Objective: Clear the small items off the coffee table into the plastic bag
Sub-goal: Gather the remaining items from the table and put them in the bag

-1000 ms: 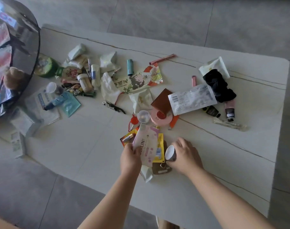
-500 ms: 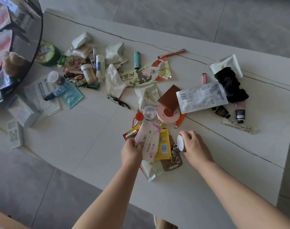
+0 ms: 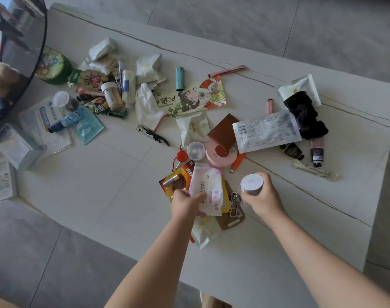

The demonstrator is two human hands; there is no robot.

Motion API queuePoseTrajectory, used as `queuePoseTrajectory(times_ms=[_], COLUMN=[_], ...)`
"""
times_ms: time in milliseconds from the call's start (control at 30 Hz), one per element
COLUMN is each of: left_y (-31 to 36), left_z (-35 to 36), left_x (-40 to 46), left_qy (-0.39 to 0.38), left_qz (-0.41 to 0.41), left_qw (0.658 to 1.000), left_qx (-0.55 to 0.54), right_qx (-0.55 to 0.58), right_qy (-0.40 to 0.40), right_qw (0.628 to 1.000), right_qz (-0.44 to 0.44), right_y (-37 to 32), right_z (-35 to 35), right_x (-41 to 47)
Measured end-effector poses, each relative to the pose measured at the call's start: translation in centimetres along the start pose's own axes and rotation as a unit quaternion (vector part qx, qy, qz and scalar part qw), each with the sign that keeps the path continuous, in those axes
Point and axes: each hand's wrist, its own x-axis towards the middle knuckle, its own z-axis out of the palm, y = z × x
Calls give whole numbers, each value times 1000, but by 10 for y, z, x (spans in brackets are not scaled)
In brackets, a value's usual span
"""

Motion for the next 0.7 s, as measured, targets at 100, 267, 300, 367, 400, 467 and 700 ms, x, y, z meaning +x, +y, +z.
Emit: queuePoseTrajectory(times_ms=[100,267,300,367,400,467,700], left_y=[4,7,8,13,14,19,39], left_z=[7,8,5,-3,-8,-21,-89], left_x=[-5,-20,-27,-43,-51,-72,-167], left_qy=[-19,-35,-40,-56,-64,-84,-101], left_qz=[-13,-28,-38,-61,-67,-73,-30], left_qw=[999,996,995,992,991,987,974], left_qx=[-35,-79,-85,-92,-98,-118,-199], right_qx=[54,168,191,234,250,274,319], right_qy=[7,4,-4,-23,-30,-44,-119], right_qw=[998,984,979,969,965,958,938], right_qz=[26,60,64,71,73,74,63], right_y=[1,-7,-11,-23,-30,-48,-126], right_z=[1,-10,-13,-22,-26,-35,-60], right_x=[1,-7,-11,-23,-29,-45,-122])
